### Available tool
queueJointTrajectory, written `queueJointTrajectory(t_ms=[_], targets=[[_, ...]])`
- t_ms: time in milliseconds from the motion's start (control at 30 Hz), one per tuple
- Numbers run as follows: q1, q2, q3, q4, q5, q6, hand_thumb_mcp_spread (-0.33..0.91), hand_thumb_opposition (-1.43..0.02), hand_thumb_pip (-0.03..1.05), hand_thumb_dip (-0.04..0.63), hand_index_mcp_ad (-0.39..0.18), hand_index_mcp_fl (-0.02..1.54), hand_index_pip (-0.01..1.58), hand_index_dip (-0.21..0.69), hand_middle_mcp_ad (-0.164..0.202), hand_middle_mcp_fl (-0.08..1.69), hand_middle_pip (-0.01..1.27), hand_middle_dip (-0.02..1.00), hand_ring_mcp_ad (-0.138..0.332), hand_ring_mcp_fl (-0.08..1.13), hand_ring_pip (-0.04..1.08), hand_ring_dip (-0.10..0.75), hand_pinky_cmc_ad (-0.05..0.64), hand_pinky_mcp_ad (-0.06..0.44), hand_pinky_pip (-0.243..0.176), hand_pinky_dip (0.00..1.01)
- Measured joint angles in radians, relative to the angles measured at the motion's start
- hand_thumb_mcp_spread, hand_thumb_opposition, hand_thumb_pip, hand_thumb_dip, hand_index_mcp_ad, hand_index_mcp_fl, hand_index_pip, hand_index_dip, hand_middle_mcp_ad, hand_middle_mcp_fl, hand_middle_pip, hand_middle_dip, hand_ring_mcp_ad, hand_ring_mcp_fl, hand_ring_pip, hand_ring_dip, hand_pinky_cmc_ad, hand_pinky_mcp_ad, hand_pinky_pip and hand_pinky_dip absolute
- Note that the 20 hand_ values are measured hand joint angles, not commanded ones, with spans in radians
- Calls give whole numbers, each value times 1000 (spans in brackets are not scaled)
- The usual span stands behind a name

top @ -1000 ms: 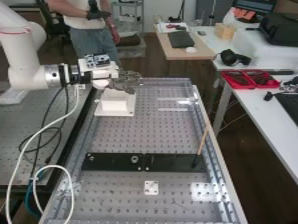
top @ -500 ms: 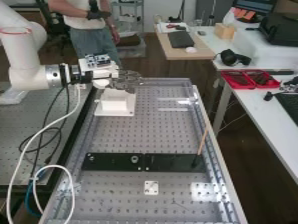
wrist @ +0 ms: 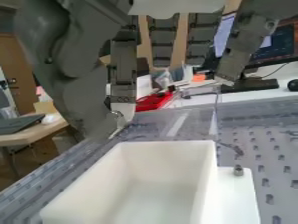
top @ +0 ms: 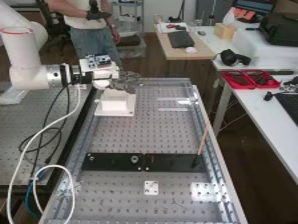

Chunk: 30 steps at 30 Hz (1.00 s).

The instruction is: Grab the larger nut and place it in the white container

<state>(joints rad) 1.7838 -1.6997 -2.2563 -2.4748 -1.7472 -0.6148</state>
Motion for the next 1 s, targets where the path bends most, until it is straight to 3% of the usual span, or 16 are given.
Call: queueJointTrajectory(t_ms=[133, 467, 867, 967, 1000], targets=[[1, -4, 9, -37, 16, -20, 382, -881, 798, 279, -138, 51, 1543, 155, 75, 9, 134, 269, 147, 0, 113, 195, 340, 279, -89, 602], [5, 7, -5, -39, 29, -19, 384, -885, 806, 300, -152, 10, 1559, 159, 75, 12, 126, 269, 147, 0, 119, 195, 340, 279, -89, 681], [-4, 37, -6, -49, 41, -14, 367, -885, 810, 300, -168, 9, 1539, 122, 72, 12, 126, 269, 147, 0, 119, 194, 340, 279, -89, 696], [-15, 74, 4, -73, 43, -13, 316, -866, 798, 300, -168, 9, 1354, 98, 75, 10, 126, 269, 147, 0, 120, 197, 340, 279, -89, 714], [-22, 96, 11, -86, 44, -13, 304, -853, 747, 286, -168, 10, 1257, 75, 72, 10, 122, 269, 147, 3, 119, 197, 340, 279, -89, 740]])
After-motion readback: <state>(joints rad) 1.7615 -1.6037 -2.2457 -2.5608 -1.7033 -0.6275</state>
